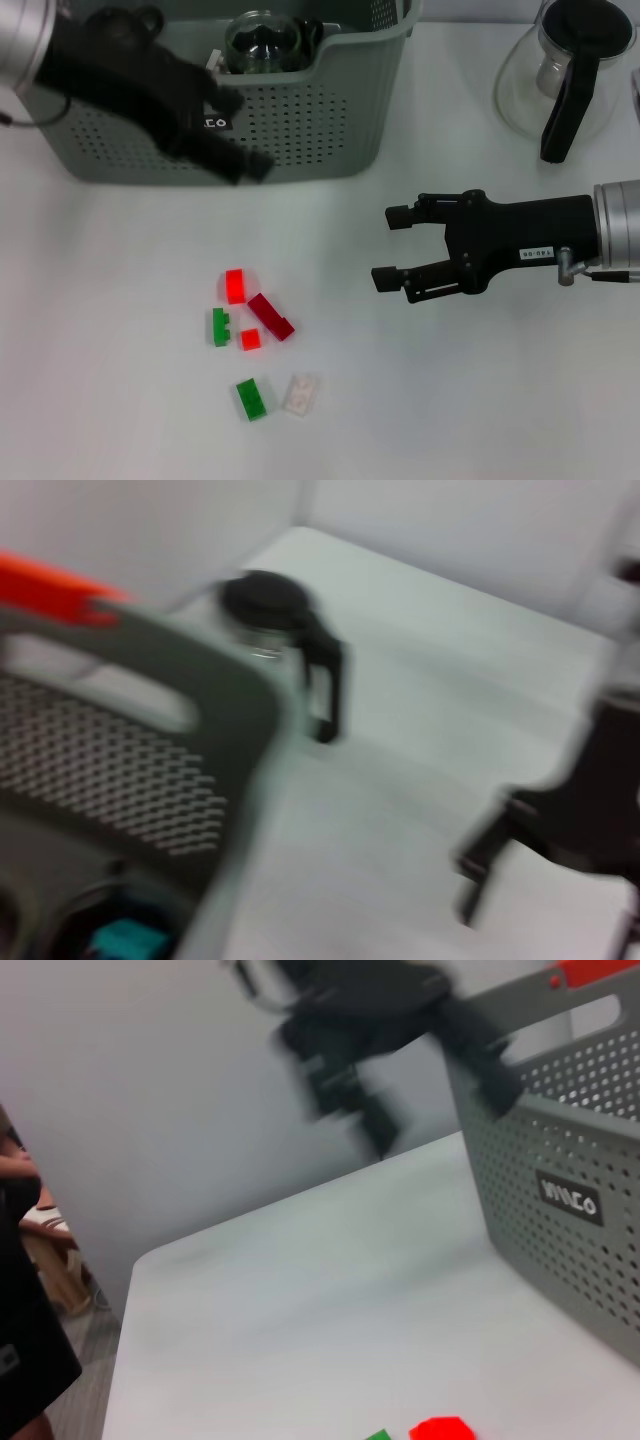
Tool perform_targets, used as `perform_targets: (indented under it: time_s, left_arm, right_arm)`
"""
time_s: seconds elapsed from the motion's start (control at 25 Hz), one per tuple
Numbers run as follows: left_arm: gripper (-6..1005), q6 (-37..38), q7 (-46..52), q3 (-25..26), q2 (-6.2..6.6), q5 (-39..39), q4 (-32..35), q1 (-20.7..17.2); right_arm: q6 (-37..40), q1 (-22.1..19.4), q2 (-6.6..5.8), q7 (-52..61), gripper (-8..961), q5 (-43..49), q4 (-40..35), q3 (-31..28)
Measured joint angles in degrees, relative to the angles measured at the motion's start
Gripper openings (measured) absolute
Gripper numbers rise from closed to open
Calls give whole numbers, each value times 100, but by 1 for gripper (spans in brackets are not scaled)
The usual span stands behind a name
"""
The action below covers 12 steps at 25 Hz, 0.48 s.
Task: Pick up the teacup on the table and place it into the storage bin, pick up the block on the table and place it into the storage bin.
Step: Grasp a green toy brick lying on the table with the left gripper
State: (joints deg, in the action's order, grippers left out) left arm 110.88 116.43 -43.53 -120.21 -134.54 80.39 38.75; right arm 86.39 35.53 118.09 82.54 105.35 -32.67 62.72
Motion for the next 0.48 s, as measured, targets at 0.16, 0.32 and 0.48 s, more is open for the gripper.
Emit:
perform_targets:
  time_s: [0.16,0.32,0.48]
  left_arm:
    - [855,521,-896,-170,-342,39,685,-393]
    - [948,325,-1169,-1095,-383,-8,872,-908]
    - [952,-354,-1092,-1816,-409,-463,717,-1111]
  right_arm:
    - [-14,-11,-8,108,940,5,9,-73]
    - [-26,-25,-6,165,940,9,10,-135]
    - [-44,-31,22,185,939,11,13,-184]
